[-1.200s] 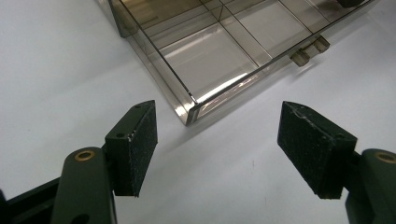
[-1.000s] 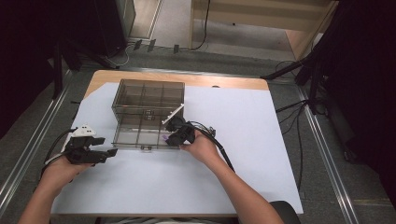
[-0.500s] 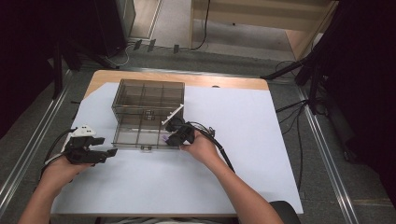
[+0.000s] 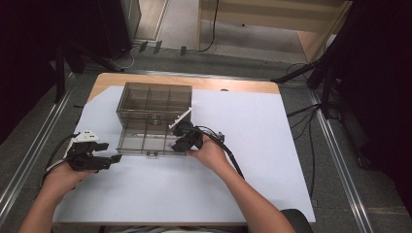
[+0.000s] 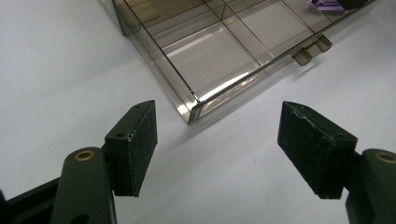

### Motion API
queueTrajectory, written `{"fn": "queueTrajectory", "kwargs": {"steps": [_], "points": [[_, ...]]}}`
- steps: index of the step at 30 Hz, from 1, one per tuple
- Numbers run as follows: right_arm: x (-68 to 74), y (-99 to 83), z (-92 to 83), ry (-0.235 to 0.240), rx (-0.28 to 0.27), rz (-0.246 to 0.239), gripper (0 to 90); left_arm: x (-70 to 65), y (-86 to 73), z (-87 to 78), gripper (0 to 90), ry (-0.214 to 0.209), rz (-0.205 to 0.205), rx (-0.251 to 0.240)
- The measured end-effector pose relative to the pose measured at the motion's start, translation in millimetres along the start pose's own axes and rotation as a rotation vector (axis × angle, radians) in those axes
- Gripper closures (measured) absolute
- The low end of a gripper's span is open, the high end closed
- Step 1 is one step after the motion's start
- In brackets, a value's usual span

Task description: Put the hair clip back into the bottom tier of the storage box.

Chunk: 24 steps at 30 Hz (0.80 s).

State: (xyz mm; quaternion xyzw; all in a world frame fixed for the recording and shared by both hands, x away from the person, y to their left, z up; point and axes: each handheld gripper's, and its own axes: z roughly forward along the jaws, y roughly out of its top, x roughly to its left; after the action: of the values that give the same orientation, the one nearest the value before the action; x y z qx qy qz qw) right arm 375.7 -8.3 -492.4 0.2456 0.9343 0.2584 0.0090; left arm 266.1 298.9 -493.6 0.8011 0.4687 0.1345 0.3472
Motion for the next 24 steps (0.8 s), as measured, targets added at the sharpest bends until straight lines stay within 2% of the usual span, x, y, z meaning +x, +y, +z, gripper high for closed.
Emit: {"fn": "queueTrajectory", "kwargs": {"steps": [9, 24], "points": [[-1.7, 0.9, -11.2, 0.019, -0.058, 0.009, 66.1, 0.3, 0.2, -0.3, 29.6, -0.003, -0.003, -0.002], [-5.3, -2.7, -31.0, 0.024, -0.108, 0.027, 61.4, 1.5, 1.9, 0.5, 29.6, -0.007, 0.004, 0.002]]}}
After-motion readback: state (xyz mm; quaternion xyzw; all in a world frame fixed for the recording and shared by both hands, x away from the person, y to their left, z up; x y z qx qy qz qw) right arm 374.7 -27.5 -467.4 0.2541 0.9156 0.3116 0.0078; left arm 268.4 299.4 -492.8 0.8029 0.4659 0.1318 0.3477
